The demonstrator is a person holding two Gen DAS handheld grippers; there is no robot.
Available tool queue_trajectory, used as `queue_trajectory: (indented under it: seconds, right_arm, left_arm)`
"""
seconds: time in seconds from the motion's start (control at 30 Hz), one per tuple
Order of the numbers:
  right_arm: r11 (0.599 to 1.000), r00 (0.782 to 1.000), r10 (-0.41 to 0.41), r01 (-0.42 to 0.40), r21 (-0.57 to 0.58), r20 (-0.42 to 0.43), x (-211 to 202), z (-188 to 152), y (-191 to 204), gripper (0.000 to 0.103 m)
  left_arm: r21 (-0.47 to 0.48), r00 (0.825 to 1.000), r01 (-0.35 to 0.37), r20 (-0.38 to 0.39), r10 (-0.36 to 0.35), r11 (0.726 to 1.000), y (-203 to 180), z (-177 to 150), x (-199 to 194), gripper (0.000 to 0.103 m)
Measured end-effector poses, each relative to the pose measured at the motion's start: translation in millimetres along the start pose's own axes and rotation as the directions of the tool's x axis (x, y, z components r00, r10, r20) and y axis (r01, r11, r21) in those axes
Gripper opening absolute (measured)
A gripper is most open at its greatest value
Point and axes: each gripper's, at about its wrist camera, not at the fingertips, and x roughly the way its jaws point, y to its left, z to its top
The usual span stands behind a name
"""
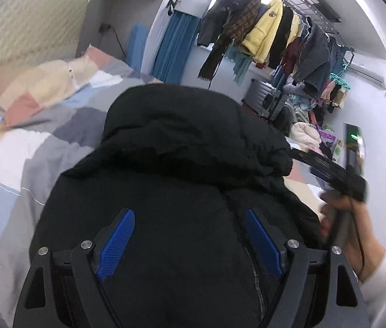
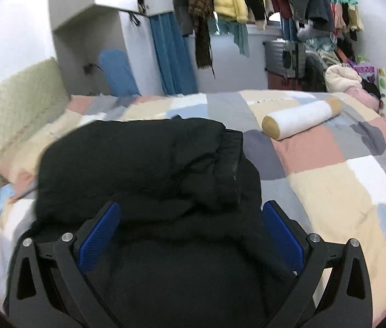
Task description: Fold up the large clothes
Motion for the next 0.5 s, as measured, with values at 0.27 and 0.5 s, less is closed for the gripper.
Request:
queue_trajectory:
  seconds: [0.27, 0.5]
  right_arm:
    - [0.909, 0.999, 0.034, -0.029, 0.415, -0.003, 78.0, 5.3, -65.2, 0.103]
    - [0.897, 0.988, 0.153, -0.143, 0.417, 0.011, 91.9, 13.9, -50.1, 0.057]
  left_arm:
    - [-0.020, 1.000, 0.011, -0.022, -0.012, 1.000, 13.7, -0.8, 19.6, 0.083]
    - [-0.031, 1.000, 0.007, -0.019, -0.007, 1.000, 20.3, 1.0, 29.7, 0.083]
